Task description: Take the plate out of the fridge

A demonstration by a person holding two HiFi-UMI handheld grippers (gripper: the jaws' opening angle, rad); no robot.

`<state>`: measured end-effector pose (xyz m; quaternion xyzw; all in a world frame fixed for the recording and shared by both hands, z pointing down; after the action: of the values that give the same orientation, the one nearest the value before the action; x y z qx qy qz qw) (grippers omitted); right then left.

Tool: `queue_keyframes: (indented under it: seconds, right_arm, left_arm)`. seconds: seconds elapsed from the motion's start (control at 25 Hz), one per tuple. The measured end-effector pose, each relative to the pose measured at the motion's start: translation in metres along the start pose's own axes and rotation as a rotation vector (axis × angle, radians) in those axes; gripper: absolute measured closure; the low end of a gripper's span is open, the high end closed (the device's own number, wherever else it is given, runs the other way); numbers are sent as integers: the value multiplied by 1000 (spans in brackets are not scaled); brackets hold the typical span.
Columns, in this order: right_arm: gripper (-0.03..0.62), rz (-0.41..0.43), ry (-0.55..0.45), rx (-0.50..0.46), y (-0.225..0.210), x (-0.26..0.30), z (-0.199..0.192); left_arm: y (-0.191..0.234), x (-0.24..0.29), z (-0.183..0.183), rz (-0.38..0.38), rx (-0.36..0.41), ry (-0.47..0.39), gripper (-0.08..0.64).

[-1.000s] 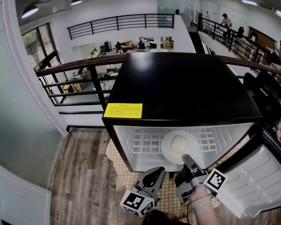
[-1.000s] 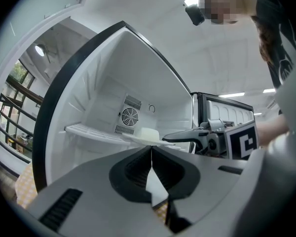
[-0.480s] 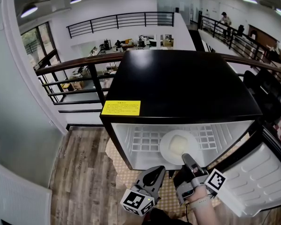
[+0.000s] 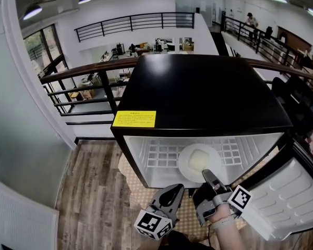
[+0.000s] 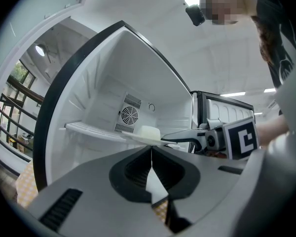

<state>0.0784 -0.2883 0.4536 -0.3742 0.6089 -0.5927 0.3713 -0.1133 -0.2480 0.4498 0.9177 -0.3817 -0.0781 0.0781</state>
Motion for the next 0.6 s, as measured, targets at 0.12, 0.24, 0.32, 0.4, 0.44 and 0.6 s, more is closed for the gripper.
queue_keyframes:
  seconds: [0.12,0.24,0.32,0.4,0.44,0.6]
  right_arm:
    - [532,0,3,1,0,-3,-2]
    - [534,-1,10,2,-1,-6,-4]
    - [534,-1,12,3,-1,-9,-5]
    - [534,-1,15,1,-2,-12,-6]
    - [535,-1,17,0,-2,-13,-7]
    - [535,1,21,1,-2,-19,-10]
  left_arm:
    - [-1,-2,0,1,-2,2,551]
    - [-2,-3,1,2,3,1,551]
    - [-3,-4,1,1,7,0,551]
    - [-4,-5,2,1,10,0,551]
    - [-5,-6,2,1,11,-1,551]
    - [-10,-9,2,-2,15,0,551]
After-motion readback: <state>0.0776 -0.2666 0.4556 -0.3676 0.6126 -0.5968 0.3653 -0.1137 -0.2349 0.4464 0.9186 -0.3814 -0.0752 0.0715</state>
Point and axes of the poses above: the fingertips, and each gripper's own axes: x forward along the fingers, y to its left, z out of its top, the point moved 9 cm from there along -x, backward along the fingers, and after that the axes turned 4 degrees about -z, right-handed, at the moved point
